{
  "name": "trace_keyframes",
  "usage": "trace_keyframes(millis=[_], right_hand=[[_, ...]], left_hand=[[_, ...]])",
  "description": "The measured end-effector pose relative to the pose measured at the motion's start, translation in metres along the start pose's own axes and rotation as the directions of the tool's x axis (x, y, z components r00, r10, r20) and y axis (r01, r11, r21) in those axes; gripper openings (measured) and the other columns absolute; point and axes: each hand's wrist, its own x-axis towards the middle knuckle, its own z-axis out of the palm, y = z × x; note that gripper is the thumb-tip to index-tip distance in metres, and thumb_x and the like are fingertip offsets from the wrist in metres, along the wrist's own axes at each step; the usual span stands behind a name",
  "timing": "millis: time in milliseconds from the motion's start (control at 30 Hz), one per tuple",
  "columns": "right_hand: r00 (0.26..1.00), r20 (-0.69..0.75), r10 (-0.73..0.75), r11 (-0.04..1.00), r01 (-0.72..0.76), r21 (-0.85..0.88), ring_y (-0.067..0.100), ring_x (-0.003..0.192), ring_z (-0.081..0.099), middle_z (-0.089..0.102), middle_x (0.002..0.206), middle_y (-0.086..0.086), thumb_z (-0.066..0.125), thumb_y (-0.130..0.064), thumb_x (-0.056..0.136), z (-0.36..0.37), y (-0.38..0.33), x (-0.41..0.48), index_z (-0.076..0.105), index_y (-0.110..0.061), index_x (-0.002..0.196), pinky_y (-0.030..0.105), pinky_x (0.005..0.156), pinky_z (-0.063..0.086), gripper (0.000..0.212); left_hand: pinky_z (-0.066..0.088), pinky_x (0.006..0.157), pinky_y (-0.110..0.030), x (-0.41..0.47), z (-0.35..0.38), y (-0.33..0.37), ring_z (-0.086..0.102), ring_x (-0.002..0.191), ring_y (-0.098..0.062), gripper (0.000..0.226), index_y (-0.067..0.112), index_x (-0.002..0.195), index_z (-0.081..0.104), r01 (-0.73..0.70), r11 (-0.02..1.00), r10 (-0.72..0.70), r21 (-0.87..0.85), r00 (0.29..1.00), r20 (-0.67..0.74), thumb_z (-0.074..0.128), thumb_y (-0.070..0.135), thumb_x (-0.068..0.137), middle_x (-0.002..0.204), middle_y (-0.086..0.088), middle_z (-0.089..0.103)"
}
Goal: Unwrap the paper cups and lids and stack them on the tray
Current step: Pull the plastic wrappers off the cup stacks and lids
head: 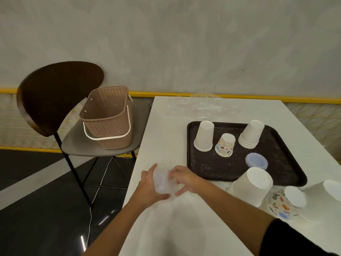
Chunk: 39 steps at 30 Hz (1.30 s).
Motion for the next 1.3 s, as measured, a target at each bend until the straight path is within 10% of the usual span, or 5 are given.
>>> trace_keyframes(millis=[200, 633, 867, 1033, 1300], right_hand=[[0.996, 0.04, -0.084, 0.896, 0.058, 0.44, 0.02, 0.083, 0.058, 0.063, 0.08, 0.007, 0.05, -0.017, 0.094, -0.014, -0.002, -0.008, 0.054, -0.013, 0.085, 0.035, 0.062, 0.047, 0.01], [0.996, -0.071, -0.062, 0.708, 0.094, 0.7, 0.013, 0.051, 0.031, 0.033, 0.049, -0.002, 0.038, -0.03, 0.1, -0.025, -0.037, -0.009, 0.044, -0.016, 0.069, 0.037, 0.061, 0.045, 0.035], [0.986, -0.058, -0.155, 0.656, 0.147, 0.74, 0.015, 0.048, 0.053, 0.054, 0.056, 0.004, 0.036, -0.009, 0.096, -0.033, -0.051, -0.016, 0.053, -0.01, 0.075, 0.029, 0.053, 0.048, 0.027], [0.986, 0.072, -0.148, 0.591, 0.03, 0.806, 0.008, 0.031, 0.021, 0.028, 0.053, -0.002, 0.037, -0.019, 0.097, -0.029, -0.055, -0.019, 0.038, -0.014, 0.059, 0.016, 0.031, 0.029, 0.038], [0.983, 0.022, -0.184, 0.76, 0.128, 0.638, 0.011, 0.037, 0.026, 0.033, 0.045, -0.002, 0.047, -0.033, 0.092, -0.037, -0.06, -0.025, 0.05, -0.013, 0.062, 0.023, 0.05, 0.028, 0.036]], left_hand=[[0.047, 0.096, -0.044, 0.008, -0.011, -0.002, 0.036, 0.126, -0.026, 0.098, 0.027, 0.14, 0.025, 0.125, 0.958, -0.123, -0.258, 0.992, 0.024, 0.085, 0.026, 0.063, 0.138, -0.005, 0.028], [0.029, 0.106, -0.033, 0.023, -0.035, 0.033, 0.022, 0.134, -0.022, 0.13, 0.019, 0.148, -0.003, -0.046, 0.996, 0.04, -0.079, 0.997, -0.072, 0.088, 0.033, 0.056, 0.145, -0.005, 0.013], [0.032, 0.098, -0.025, 0.029, -0.046, 0.044, 0.039, 0.124, -0.014, 0.124, 0.017, 0.149, -0.004, -0.166, 0.961, 0.128, -0.22, 0.976, -0.175, 0.085, 0.027, 0.062, 0.133, 0.003, 0.036], [0.043, 0.091, -0.027, 0.029, -0.036, 0.043, 0.051, 0.115, -0.02, 0.108, 0.025, 0.147, 0.014, -0.112, 0.909, 0.088, -0.402, 0.993, -0.077, 0.083, 0.018, 0.064, 0.125, -0.002, 0.05], [0.048, 0.094, -0.045, 0.038, -0.041, 0.022, 0.048, 0.117, -0.026, 0.076, 0.036, 0.129, 0.046, -0.076, 0.938, 0.049, -0.339, 0.995, -0.086, 0.082, 0.021, 0.064, 0.125, -0.005, 0.039]])
